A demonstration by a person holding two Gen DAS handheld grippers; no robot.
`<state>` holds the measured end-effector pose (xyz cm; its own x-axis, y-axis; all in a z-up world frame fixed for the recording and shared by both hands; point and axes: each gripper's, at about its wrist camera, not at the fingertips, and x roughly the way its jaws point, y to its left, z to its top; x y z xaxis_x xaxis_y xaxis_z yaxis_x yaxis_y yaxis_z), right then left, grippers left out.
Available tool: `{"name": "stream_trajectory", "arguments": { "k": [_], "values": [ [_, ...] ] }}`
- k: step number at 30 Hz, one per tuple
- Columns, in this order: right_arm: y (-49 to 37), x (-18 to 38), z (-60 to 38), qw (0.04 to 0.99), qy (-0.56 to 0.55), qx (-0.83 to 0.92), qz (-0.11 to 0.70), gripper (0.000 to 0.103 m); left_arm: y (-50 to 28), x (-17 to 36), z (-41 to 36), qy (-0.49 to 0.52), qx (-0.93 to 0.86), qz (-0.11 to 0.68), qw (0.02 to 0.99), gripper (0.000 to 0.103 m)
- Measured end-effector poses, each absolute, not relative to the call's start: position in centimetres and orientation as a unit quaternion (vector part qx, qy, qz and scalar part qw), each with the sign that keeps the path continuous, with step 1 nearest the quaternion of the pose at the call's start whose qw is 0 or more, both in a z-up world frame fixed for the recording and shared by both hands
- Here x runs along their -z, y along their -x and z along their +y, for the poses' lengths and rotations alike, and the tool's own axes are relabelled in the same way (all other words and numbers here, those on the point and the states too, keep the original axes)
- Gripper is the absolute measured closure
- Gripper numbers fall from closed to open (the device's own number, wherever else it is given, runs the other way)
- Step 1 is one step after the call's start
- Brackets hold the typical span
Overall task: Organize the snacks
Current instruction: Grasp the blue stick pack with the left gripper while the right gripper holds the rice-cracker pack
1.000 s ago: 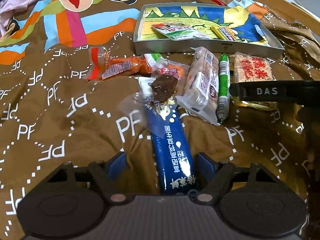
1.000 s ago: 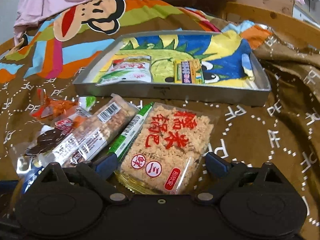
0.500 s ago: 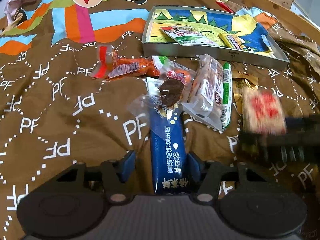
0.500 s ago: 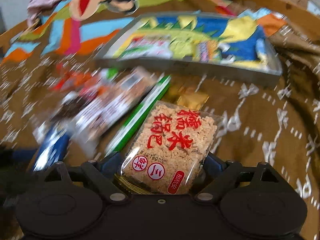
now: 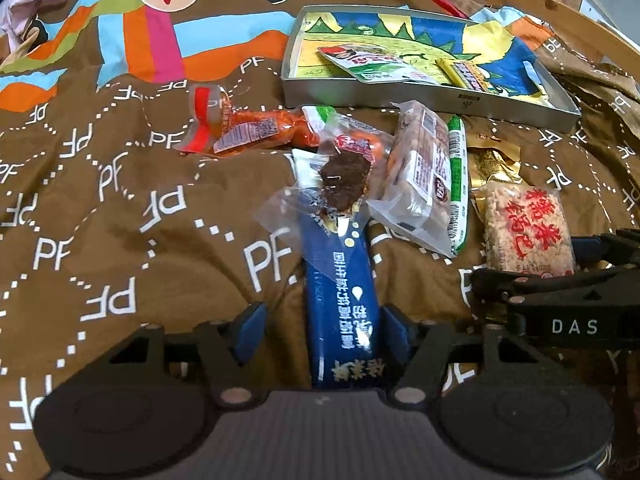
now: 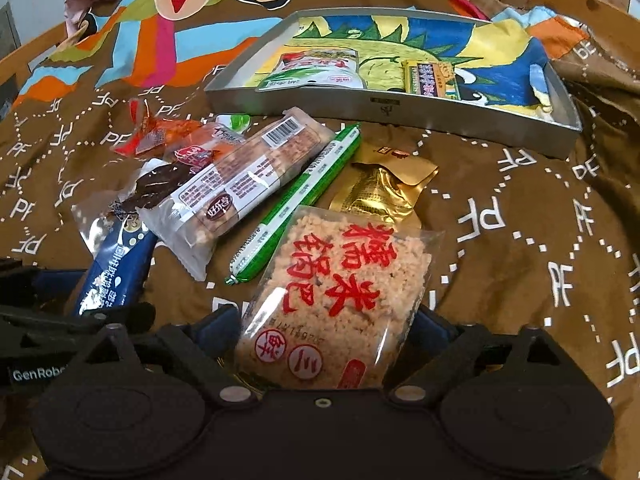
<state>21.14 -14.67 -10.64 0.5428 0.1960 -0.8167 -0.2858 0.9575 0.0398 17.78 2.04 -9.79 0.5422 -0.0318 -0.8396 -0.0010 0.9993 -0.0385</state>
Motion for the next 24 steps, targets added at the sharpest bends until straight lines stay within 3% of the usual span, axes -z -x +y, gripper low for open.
{"name": "stream_trajectory", "arguments": {
  "k": [4, 17, 24],
  "values": [
    [-20.3, 10.1, -14.8, 0.875, 0.054, -0.138, 0.46, 0.019, -17.3, 8.8, 2.3, 0.025, 0.001, 0.479, 0.877, 0.064],
    [-17.0, 6.7, -16.2, 0.882, 0.004, -0.16, 0.442, 0.019, -12.9, 5.7, 3.8, 0.144, 0.027, 0.472, 0.87, 0.07],
    [-14.7, 5.0, -16.9, 0.89, -0.012, -0.17, 0.422, 0.019, -9.9, 4.7, 3.5, 0.159, 0.031, 0.457, 0.875, 0.071]
  ]
}}
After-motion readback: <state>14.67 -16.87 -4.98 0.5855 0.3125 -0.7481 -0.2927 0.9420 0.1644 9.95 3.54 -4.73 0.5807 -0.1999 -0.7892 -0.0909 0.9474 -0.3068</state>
